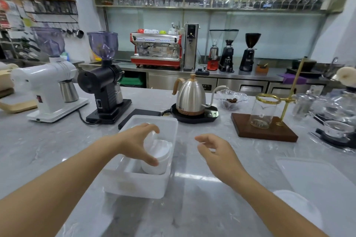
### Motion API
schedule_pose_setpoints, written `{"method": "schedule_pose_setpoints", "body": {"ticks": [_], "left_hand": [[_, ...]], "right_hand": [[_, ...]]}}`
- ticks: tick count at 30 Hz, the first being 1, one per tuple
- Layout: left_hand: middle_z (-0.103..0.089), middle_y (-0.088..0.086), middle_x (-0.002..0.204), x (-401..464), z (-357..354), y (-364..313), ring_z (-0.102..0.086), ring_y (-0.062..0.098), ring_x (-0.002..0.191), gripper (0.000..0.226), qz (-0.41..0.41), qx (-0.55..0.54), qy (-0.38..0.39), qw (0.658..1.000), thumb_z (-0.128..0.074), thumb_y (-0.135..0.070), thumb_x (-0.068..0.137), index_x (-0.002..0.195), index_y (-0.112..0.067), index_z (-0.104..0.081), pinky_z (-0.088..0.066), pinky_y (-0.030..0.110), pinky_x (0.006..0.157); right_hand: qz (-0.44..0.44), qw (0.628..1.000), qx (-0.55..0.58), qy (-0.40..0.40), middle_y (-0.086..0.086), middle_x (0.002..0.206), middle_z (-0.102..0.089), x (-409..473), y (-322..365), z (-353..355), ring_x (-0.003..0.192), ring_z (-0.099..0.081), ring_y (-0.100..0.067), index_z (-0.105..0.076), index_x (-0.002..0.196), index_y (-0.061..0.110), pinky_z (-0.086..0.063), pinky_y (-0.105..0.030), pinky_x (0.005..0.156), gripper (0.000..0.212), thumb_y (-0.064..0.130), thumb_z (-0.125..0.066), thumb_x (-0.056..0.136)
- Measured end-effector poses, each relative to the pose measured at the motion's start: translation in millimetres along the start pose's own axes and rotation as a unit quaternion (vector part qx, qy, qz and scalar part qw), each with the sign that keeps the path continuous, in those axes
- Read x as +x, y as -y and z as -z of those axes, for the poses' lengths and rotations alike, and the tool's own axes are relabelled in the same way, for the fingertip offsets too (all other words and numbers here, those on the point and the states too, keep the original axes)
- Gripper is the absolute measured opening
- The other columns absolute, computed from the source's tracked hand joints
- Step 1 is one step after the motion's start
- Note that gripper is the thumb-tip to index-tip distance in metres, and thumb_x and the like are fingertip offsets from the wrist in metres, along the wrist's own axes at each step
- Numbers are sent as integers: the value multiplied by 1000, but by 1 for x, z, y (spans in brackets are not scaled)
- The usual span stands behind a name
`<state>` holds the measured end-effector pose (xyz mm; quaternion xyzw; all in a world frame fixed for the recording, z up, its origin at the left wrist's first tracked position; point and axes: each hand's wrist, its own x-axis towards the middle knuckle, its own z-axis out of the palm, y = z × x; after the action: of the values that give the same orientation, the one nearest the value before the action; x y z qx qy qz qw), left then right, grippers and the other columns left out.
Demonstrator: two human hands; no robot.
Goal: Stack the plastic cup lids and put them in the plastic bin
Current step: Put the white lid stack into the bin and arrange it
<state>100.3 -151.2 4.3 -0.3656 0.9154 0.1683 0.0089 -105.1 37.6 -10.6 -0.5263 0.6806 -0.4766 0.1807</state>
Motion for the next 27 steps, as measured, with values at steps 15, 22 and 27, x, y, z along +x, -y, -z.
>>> {"method": "schedule_pose_setpoints", "body": {"ticks": [15,22,27], "left_hand": [[-65,-2,128,-22,10,-85,-57,13,115,68,-160,-79,-230,957,-58,-63,75,127,-19,-64,-42,32,99],[-74,-10,100,-31,-61,-199,-70,2,92,19,-254,-270,-169,913,-71,-28,90,106,-18,-74,-56,17,84],[-74,-14,95,-25,-123,-233,-69,-2,83,7,-186,-349,-114,911,-72,-22,90,97,-24,-74,-51,10,67]], "right_hand": [[-60,982,10,-177,12,99,-76,-88,-46,157,96,-70,-8,-73,101,27,-53,-34,94,19,13,-63,92],[-122,977,-2,-175,14,102,-74,-116,-78,164,96,-69,-8,-72,99,33,-54,-42,95,22,13,-65,92],[-161,969,-5,-188,16,106,-71,-140,-90,162,90,-68,0,-68,103,34,-55,-33,90,21,16,-65,91]]}}
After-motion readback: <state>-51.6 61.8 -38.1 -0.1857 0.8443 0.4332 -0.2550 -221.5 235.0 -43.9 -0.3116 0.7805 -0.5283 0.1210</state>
